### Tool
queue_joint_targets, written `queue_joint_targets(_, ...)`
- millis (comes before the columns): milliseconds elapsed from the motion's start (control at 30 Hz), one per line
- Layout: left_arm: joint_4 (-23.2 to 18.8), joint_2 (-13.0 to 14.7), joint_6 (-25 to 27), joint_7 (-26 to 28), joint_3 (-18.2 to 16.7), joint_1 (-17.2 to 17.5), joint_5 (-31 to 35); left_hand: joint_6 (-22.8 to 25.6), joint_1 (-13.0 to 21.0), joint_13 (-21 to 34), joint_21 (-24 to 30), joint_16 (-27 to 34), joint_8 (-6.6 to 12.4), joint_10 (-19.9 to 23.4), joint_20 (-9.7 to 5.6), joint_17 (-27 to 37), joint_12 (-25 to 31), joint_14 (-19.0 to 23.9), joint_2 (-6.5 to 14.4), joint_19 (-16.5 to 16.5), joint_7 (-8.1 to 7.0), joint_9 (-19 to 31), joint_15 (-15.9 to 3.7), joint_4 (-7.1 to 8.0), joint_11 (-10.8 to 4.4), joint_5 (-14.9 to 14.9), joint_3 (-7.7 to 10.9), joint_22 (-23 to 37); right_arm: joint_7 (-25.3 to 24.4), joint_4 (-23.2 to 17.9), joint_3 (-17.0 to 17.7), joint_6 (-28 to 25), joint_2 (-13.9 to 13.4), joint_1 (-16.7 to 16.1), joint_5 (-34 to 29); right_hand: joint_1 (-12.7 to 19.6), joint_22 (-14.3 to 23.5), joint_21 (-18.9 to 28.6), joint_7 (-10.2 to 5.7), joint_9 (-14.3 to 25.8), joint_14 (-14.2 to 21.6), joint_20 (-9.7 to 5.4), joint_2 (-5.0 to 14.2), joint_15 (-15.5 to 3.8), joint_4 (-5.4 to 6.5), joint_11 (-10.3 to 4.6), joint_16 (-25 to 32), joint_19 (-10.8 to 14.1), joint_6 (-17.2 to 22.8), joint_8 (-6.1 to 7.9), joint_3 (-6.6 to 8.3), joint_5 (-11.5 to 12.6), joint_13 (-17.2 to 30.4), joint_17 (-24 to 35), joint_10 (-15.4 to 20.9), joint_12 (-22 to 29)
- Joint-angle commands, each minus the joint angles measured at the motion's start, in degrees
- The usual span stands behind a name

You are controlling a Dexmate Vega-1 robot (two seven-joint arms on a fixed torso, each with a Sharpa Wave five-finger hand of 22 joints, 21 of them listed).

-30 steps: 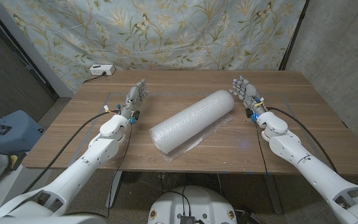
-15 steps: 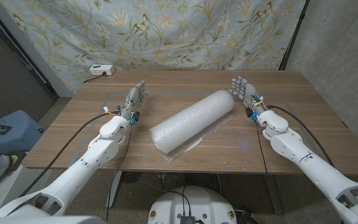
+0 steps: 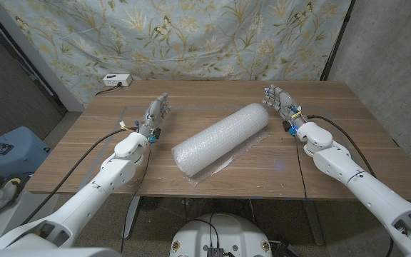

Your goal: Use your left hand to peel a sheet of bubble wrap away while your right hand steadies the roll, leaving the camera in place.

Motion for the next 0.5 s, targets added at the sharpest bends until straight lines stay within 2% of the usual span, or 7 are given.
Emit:
queue_joint_targets(33,2.00,-0.33,0.46,-1.33,0.77,-1.85,0.32,-0.01,0.56,0.21,-0.23,0.32,0.40,0.13,0.38,0.18,0.23,0.13,-0.04,0.44,0.30,0.09,0.14,-0.35,0.05,0.29,0.13,0.29,-1.60,-4.33,-1.07,-1.73,-3.22,0.44,-5.48,1.03,0.29,0.24,-0.47,0.10,0.36,0.20,0.04,0.11,-0.64,0.19,0.51,-0.10,0.28,0.29,0.20,0.19,0.09,0.02,0.27,0.23)
queue_joint_targets(500,1.57,-0.63,0.57,-0.36,1.00,-1.71,0.79,0.01,0.91,0.22,-0.48,0.23,0.37,0.22,0.41,0.19,0.21,0.19,-0.05,0.54,0.32,0.09,0.22,-0.88,0.18,0.37,0.25,0.29,-2.11,-9.74,-2.97,-3.90,-6.91,1.74,-14.09,2.22,0.29,0.01,-0.67,0.10,-0.32,0.58,-0.17,0.42,-2.07,0.03,0.22,-0.92,0.22,0.24,0.43,0.04,0.11,-0.39,0.05,0.13)
